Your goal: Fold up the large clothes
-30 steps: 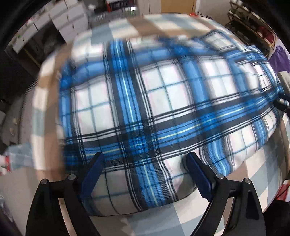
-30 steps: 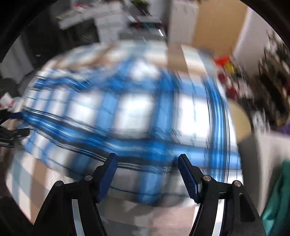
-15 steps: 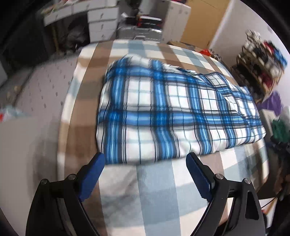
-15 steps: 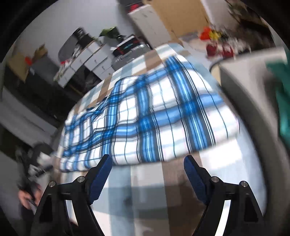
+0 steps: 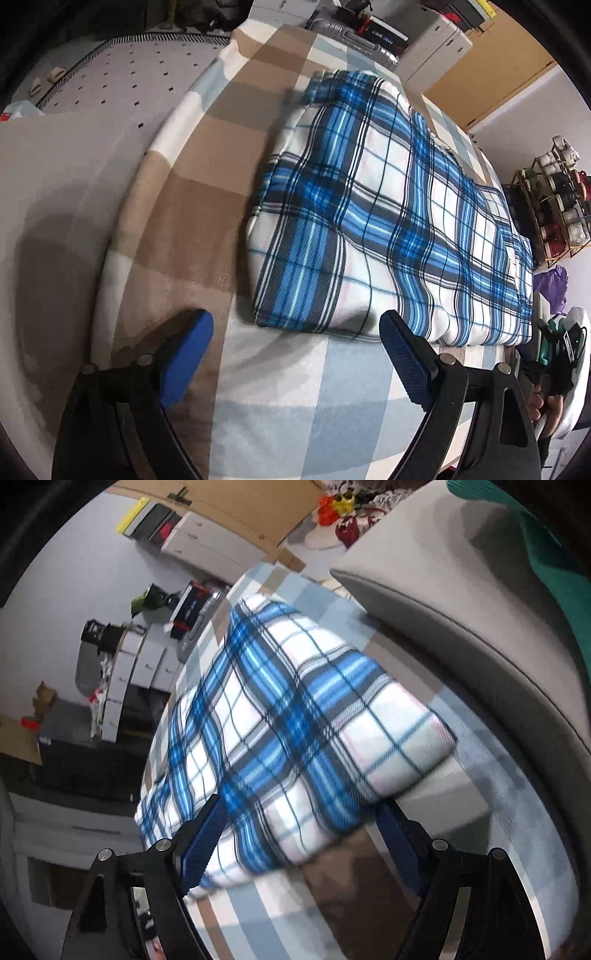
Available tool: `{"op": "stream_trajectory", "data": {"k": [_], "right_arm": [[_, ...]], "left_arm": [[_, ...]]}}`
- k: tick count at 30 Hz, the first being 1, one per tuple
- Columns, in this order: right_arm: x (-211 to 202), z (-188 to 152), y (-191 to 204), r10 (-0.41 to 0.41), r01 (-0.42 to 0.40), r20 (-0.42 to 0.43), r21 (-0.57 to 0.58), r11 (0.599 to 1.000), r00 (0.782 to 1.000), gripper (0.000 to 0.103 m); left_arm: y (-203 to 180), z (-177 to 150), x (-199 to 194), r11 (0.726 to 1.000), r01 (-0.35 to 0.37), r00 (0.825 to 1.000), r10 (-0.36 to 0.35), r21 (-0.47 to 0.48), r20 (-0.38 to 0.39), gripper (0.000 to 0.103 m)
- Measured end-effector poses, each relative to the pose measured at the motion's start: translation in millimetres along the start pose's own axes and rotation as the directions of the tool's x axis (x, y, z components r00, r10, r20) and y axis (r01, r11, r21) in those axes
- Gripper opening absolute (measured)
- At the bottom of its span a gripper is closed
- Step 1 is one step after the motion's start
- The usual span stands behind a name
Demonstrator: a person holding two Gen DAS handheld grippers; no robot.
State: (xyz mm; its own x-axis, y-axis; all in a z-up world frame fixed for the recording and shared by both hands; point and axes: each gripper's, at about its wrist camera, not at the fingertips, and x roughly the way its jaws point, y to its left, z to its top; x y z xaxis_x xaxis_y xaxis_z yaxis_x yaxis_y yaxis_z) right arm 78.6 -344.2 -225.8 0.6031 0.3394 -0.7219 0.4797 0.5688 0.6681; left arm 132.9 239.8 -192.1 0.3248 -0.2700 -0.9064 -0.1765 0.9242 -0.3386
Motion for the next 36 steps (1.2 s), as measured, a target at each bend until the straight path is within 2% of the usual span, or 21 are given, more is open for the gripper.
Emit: {"op": "stream_trajectory", "data": {"k": [3, 4, 5, 6, 7, 8, 9, 10, 11, 12, 17, 20, 27, 34, 36], "right_arm": [[8, 3, 17, -0.016, 0.017, 0.041, -0.02, 1.0, 0.999, 0.088], [8, 2, 20, -0.018, 0.02, 0.052, -0.038, 0.999, 0.999, 0.086], [-1, -2, 28, -0.026, 0.03, 0.067, -0.054, 0.998, 0.997, 0.082], [-4, -3, 29, -0.039, 0.045, 0.085, -0.062, 0.997, 0.996, 0.065], [-6, -5, 26, -0.051, 0.058, 0.106, -0.061, 0.996, 0.993, 0.043], [-8, -7, 21, -0.055, 0.061, 0.122, -0.053, 0.997, 0.991, 0.034], [-11, -8, 16, -0.057, 0.064, 0.133, -0.047, 0.997, 0.99, 0.017], [-10, -7, 15, -0.055, 0.063, 0.14, -0.051, 0.997, 0.989, 0.012], [-11, -7, 15, -0.043, 0.053, 0.144, -0.063, 0.997, 0.989, 0.011], [-15, -7, 16, -0.04, 0.056, 0.161, -0.094, 0.994, 0.986, 0.008], [-34, -14, 39, -0.066, 0.123, 0.225, -0.247, 0.961, 0.972, 0.006], [-48, -15, 41, -0.08, 0.16, 0.26, -0.301, 0.94, 0.962, 0.004], [-56, -29, 47, -0.102, 0.194, 0.257, -0.365, 0.91, 0.961, 0.002], [-73, -63, 39, -0.09, 0.178, 0.217, -0.431, 0.885, 0.972, 0.002], [-80, -72, 33, -0.076, 0.159, 0.203, -0.429, 0.889, 0.976, 0.002]], "left_arm": [[-9, 4, 3, 1.0, -0.001, 1.0, 0.001, 0.003, -0.007, 0.089], [-13, 5, 5, 1.0, -0.011, 1.0, 0.012, 0.016, -0.005, 0.085], [-15, 5, 5, 0.999, -0.041, 0.999, 0.041, 0.032, 0.001, 0.072], [-15, 1, 4, 0.997, -0.063, 0.998, 0.063, 0.048, 0.007, 0.06], [-17, 0, 4, 0.996, -0.063, 0.998, 0.063, 0.07, 0.002, 0.035], [-17, -1, 5, 0.996, -0.046, 0.999, 0.047, 0.081, -0.009, 0.029], [-14, -3, 2, 0.995, -0.049, 0.999, 0.049, 0.084, -0.005, 0.028], [-15, -3, 3, 0.994, -0.055, 0.998, 0.055, 0.09, -0.004, 0.023], [-15, -4, 2, 0.995, -0.047, 0.999, 0.048, 0.093, -0.008, 0.011], [-15, -5, 1, 0.995, -0.032, 0.999, 0.034, 0.091, -0.012, 0.01], [-14, -7, -4, 0.997, -0.033, 0.999, 0.034, 0.076, -0.015, 0.009], [-14, -9, -8, 0.998, -0.026, 0.999, 0.028, 0.064, -0.031, 0.009], [-26, -27, -22, 0.988, -0.071, 0.997, 0.075, 0.138, -0.026, 0.008], [-7, -62, -47, 0.984, -0.095, 0.995, 0.099, 0.147, -0.017, 0.008], [-2, -75, -55, 0.983, -0.1, 0.995, 0.104, 0.152, -0.013, 0.008]]}}
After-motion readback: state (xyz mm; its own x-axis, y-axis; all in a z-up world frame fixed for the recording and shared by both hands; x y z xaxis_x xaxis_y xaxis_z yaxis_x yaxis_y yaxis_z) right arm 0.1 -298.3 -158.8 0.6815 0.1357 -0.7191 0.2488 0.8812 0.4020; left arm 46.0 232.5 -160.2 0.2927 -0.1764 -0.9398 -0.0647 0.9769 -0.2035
